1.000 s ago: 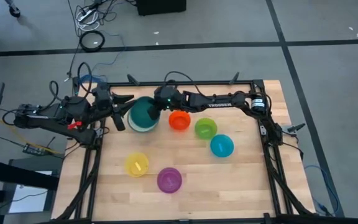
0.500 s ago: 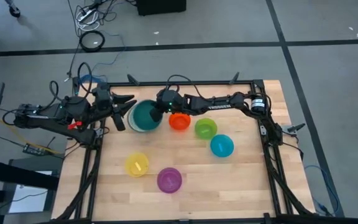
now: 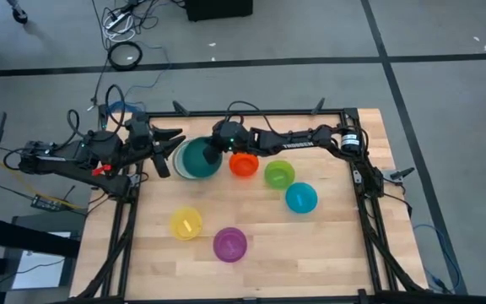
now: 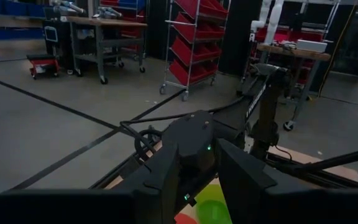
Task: Nest bowls inside each other
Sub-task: Stack the blue bowl on top of the white bowl, then stack the orange bowl on top of the blue bowl, then stack the light green bowl on top of the orange bowl
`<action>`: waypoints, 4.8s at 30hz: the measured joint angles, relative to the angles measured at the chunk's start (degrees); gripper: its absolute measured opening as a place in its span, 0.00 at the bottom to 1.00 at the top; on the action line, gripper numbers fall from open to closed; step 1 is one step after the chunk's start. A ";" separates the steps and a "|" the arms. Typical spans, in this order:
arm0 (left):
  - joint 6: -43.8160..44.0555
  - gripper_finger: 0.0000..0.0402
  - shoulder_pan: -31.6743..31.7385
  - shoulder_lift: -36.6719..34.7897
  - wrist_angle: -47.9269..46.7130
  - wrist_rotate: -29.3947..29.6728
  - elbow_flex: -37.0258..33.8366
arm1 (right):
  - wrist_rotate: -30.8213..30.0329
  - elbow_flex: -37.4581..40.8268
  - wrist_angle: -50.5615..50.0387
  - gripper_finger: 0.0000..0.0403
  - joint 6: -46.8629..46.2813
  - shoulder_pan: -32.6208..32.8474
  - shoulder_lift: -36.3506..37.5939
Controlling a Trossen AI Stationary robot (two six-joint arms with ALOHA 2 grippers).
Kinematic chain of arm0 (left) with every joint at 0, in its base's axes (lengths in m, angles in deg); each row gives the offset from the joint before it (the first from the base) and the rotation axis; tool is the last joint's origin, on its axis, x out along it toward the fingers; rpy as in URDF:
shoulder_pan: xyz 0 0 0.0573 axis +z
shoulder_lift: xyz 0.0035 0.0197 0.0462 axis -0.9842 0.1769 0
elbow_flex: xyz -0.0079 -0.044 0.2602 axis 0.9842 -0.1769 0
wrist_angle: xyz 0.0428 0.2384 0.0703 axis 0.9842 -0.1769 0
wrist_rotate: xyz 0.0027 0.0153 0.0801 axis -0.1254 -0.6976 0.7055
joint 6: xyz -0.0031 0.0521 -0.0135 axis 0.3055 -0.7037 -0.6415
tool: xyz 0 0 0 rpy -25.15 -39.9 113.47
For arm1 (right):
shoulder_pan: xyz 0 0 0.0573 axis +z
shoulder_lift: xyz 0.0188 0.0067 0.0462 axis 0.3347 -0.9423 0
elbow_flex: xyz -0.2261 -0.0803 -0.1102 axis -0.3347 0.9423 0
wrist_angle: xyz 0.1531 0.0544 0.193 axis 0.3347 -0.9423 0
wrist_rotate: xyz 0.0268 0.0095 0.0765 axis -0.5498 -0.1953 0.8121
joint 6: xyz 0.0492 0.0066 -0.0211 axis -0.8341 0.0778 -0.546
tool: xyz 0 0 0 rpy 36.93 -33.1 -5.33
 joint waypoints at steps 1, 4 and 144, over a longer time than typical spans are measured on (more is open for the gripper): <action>0.00 0.29 0.00 0.00 -0.01 0.00 0.00 | 0.01 0.00 -0.04 0.14 0.00 0.00 0.00; 0.00 0.29 0.00 0.00 -0.01 0.00 0.00 | 0.11 0.00 0.01 0.18 0.00 0.02 0.00; 10.06 0.29 0.00 0.37 -16.70 -2.86 0.00 | -8.29 -8.65 -74.71 0.37 -1.96 9.91 7.34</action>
